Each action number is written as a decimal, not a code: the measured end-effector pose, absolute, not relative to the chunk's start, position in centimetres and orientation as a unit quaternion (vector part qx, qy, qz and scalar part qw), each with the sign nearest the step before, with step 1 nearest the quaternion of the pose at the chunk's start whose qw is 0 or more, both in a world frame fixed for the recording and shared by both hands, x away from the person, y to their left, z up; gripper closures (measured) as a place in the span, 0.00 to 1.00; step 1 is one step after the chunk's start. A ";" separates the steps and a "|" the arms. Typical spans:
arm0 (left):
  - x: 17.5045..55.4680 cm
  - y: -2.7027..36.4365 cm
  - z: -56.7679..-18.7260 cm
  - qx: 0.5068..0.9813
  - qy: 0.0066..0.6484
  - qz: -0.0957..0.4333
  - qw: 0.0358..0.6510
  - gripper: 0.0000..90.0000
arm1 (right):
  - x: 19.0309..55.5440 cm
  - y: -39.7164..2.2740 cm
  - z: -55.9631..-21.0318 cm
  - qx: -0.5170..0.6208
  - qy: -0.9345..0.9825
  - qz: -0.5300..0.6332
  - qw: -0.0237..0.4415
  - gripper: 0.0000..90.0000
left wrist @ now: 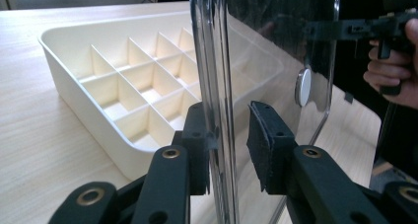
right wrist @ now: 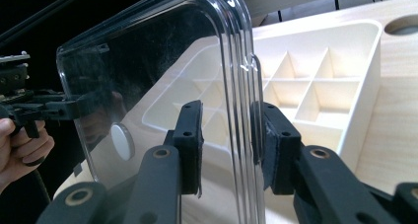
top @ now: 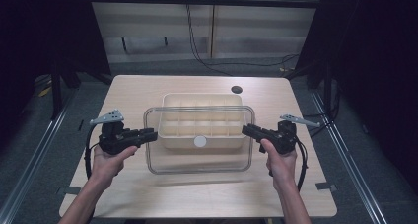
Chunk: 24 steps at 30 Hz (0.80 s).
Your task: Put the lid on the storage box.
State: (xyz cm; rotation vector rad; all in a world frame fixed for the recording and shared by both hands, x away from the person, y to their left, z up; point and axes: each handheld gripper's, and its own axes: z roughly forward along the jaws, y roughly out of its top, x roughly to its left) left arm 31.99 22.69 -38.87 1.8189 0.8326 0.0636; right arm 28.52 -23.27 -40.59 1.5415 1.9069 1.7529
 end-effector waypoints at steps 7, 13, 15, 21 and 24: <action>32.7 22.9 -38.2 0.760 0.350 0.036 0.547 0.78 | 29.7 -23.0 -39.4 0.505 0.629 0.587 0.071 0.74; 33.4 22.8 -37.7 0.762 0.349 0.040 0.544 0.78 | 30.4 -23.0 -38.9 0.507 0.624 0.590 0.071 0.74; 33.7 22.8 -37.5 0.763 0.349 0.042 0.543 0.77 | 30.8 -23.0 -38.7 0.507 0.622 0.593 0.069 0.74; 34.7 22.6 -36.5 0.760 0.353 0.049 0.543 0.77 | 31.8 -23.1 -37.9 0.507 0.619 0.596 0.074 0.74; 35.4 22.4 -36.3 0.759 0.355 0.051 0.543 0.77 | 32.4 -23.2 -37.6 0.506 0.617 0.597 0.079 0.74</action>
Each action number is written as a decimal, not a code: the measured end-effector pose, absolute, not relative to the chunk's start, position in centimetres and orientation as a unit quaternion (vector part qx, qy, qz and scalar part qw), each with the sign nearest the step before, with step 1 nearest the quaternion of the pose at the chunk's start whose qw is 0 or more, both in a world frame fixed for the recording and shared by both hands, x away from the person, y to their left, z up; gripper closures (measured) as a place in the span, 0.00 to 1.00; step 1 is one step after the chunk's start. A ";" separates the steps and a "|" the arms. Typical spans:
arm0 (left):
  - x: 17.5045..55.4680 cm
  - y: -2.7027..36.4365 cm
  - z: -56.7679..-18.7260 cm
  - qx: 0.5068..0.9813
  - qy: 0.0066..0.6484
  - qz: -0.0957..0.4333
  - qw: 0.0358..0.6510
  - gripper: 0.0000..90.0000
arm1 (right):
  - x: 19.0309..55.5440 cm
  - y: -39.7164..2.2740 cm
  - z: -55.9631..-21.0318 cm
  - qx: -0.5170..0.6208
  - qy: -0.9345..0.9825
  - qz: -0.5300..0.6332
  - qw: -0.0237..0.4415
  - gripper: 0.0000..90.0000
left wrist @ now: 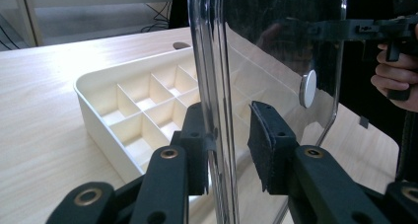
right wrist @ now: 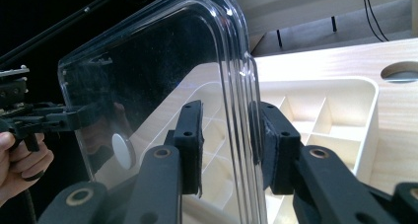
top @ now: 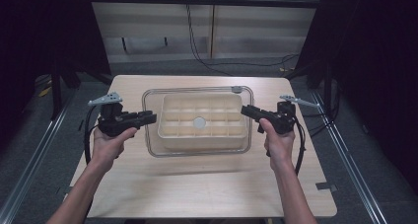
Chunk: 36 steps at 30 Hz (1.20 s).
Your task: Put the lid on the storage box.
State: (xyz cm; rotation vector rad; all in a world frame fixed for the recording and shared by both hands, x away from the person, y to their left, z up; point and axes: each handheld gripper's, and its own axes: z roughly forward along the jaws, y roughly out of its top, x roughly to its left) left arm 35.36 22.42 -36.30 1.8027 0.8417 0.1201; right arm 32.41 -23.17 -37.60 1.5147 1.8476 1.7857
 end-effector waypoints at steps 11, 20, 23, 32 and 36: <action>37.8 21.7 -36.0 0.757 0.362 0.051 0.542 0.77 | 34.5 -23.7 -37.8 0.519 0.610 0.594 0.072 0.74; 39.3 21.7 -36.4 0.748 0.378 0.044 0.544 0.76 | 36.2 -23.8 -38.0 0.523 0.609 0.592 0.067 0.74; 39.8 21.5 -36.2 0.746 0.380 0.046 0.545 0.76 | 36.8 -23.8 -38.0 0.524 0.607 0.594 0.068 0.74; 41.2 20.7 -36.7 0.745 0.392 0.047 0.538 0.75 | 37.8 -24.2 -38.2 0.535 0.605 0.586 0.069 0.74; 41.8 20.6 -37.0 0.745 0.397 0.044 0.535 0.74 | 38.4 -24.2 -38.8 0.543 0.602 0.582 0.066 0.74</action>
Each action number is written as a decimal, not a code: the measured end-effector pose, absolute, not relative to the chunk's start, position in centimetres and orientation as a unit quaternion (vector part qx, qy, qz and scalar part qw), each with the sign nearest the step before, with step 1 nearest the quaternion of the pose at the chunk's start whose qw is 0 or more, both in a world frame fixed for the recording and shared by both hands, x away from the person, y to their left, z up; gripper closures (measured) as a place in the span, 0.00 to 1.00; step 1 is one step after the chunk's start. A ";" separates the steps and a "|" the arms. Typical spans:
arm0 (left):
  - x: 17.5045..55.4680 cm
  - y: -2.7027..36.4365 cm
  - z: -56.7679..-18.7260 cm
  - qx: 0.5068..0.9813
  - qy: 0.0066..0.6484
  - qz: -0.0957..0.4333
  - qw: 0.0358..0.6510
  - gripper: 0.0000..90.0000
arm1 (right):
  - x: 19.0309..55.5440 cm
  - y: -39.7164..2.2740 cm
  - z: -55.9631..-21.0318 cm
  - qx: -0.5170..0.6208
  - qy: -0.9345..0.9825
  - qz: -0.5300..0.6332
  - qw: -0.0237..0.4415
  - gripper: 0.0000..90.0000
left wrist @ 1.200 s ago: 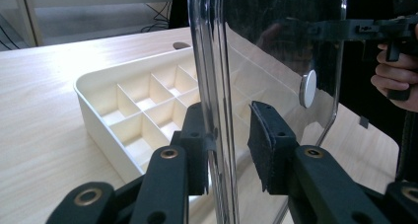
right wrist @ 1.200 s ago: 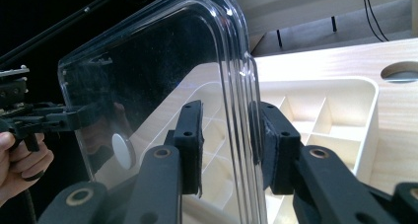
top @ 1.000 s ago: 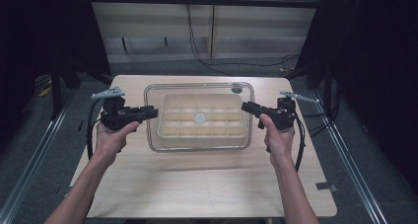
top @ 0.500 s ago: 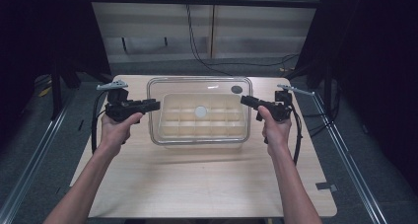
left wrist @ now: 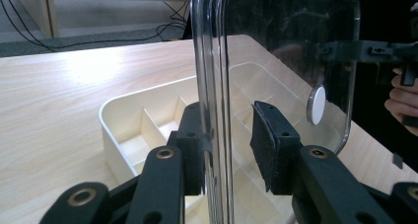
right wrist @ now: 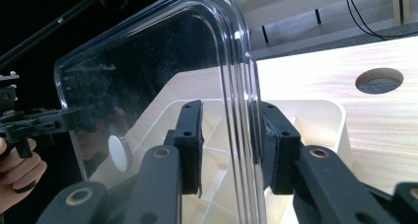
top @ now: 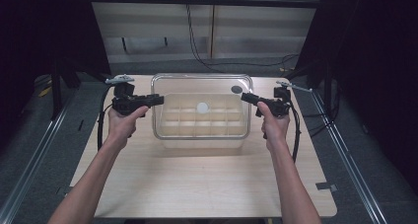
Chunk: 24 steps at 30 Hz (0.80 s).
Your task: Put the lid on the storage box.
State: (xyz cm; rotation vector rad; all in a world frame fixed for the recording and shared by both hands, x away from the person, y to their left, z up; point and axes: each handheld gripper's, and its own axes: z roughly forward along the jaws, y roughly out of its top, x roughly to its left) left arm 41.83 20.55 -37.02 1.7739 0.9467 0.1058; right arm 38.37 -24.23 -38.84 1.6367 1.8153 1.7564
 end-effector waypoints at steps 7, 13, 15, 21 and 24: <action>42.8 20.5 -37.6 0.744 0.407 0.041 0.528 0.73 | 39.2 -24.2 -39.2 0.548 0.604 0.576 0.063 0.74; 43.5 20.4 -38.2 0.734 0.423 0.026 0.531 0.72 | 39.8 -24.1 -39.6 0.554 0.603 0.570 0.062 0.74; 43.8 20.3 -38.3 0.733 0.425 0.024 0.531 0.72 | 40.0 -24.1 -39.7 0.557 0.603 0.567 0.063 0.73; 44.5 20.3 -38.9 0.731 0.430 0.018 0.530 0.71 | 40.6 -24.1 -40.1 0.565 0.603 0.560 0.059 0.73; 44.9 20.4 -39.3 0.728 0.436 0.009 0.530 0.70 | 41.0 -24.0 -40.3 0.565 0.607 0.557 0.057 0.72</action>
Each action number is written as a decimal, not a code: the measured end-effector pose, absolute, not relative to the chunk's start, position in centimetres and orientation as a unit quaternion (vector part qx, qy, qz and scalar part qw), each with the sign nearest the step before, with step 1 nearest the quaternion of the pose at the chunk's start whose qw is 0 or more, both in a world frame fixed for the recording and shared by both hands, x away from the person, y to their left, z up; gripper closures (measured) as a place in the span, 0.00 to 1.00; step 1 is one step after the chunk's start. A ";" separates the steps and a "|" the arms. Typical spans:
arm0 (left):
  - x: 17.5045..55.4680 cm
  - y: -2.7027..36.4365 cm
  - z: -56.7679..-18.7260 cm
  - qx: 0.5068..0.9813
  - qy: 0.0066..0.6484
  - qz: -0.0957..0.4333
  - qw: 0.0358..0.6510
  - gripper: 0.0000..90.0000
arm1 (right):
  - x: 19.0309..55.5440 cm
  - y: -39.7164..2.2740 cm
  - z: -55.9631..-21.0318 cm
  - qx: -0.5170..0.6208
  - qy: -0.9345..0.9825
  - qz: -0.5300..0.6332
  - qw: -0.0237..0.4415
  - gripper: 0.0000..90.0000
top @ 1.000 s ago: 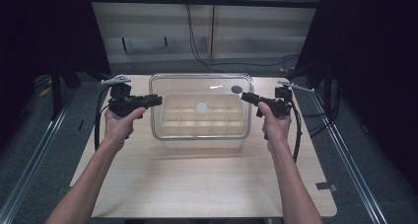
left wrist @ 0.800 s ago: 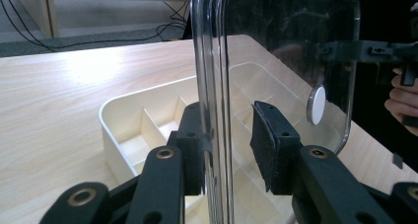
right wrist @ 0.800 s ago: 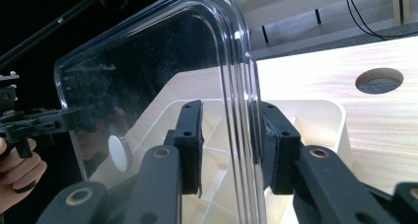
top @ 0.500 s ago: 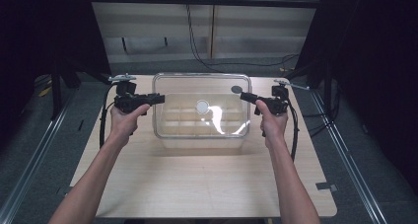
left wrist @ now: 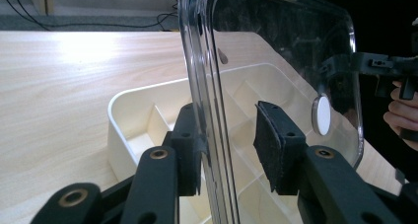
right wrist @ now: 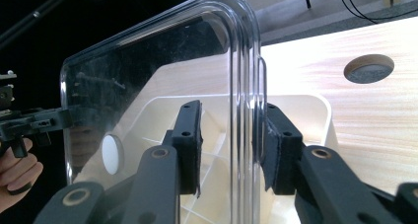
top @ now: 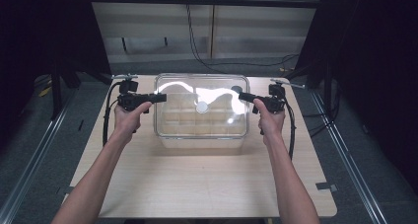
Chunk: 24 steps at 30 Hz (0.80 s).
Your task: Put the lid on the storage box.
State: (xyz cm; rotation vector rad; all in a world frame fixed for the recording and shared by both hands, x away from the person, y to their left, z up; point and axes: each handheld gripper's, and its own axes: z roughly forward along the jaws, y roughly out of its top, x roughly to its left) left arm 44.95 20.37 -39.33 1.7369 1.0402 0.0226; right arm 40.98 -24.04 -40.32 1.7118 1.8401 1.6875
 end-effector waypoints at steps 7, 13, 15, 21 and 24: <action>45.9 20.5 -40.3 0.724 0.448 -0.006 0.525 0.68 | 41.5 -23.5 -40.7 0.568 0.614 0.544 0.068 0.70; 46.3 20.4 -40.5 0.728 0.455 -0.005 0.513 0.67 | 42.1 -22.9 -41.0 0.575 0.623 0.524 0.082 0.66; 46.4 20.5 -40.6 0.732 0.456 0.001 0.506 0.66 | 42.3 -22.9 -41.1 0.575 0.626 0.521 0.080 0.66; 46.7 20.3 -41.0 0.732 0.460 -0.002 0.502 0.65 | 42.7 -23.0 -41.7 0.579 0.626 0.517 0.076 0.65; 46.8 20.1 -41.2 0.731 0.464 -0.003 0.501 0.65 | 42.8 -23.1 -41.8 0.578 0.629 0.514 0.076 0.65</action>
